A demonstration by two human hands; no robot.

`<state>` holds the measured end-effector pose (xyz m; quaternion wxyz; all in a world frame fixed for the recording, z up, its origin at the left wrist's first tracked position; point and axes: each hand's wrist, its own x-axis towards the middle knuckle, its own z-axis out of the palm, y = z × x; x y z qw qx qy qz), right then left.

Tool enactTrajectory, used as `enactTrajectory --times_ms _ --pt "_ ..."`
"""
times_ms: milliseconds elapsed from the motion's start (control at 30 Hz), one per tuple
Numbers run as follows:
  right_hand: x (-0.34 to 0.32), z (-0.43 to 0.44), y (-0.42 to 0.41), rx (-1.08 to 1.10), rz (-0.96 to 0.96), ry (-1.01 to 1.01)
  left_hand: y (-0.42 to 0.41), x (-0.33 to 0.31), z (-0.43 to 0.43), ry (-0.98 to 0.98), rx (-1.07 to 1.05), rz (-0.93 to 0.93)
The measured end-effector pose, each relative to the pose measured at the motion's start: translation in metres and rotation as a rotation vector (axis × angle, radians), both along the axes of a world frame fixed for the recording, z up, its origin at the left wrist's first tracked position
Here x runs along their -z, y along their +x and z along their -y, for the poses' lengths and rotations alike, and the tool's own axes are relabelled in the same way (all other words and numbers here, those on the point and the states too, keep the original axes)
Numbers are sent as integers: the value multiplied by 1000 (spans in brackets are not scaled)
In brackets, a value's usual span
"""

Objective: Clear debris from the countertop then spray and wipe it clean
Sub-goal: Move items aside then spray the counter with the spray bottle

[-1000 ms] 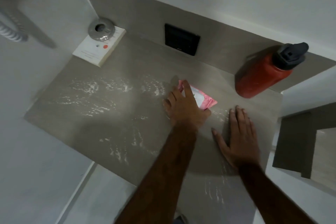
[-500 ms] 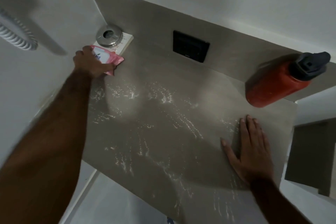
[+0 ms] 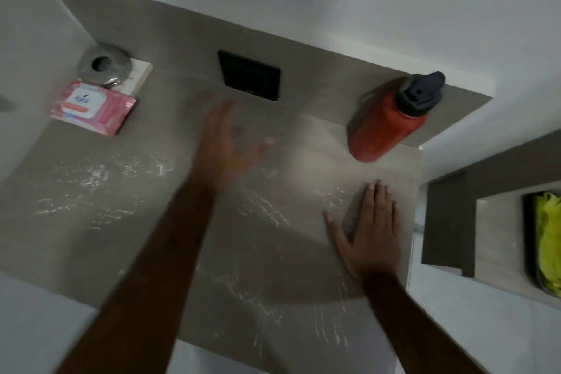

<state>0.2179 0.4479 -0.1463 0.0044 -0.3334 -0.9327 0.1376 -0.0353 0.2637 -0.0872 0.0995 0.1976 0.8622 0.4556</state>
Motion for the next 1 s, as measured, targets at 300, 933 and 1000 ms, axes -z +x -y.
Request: enactTrajectory --times_ms 300,933,1000 --pt "-2 -3 -3 -28 74 -15 90 -20 -191 -36 172 87" --pt "0 -3 -3 -37 91 51 -66 -20 33 200 -586 20" --pt "-1 -2 -3 -41 86 50 -92 -21 46 168 -599 -3"
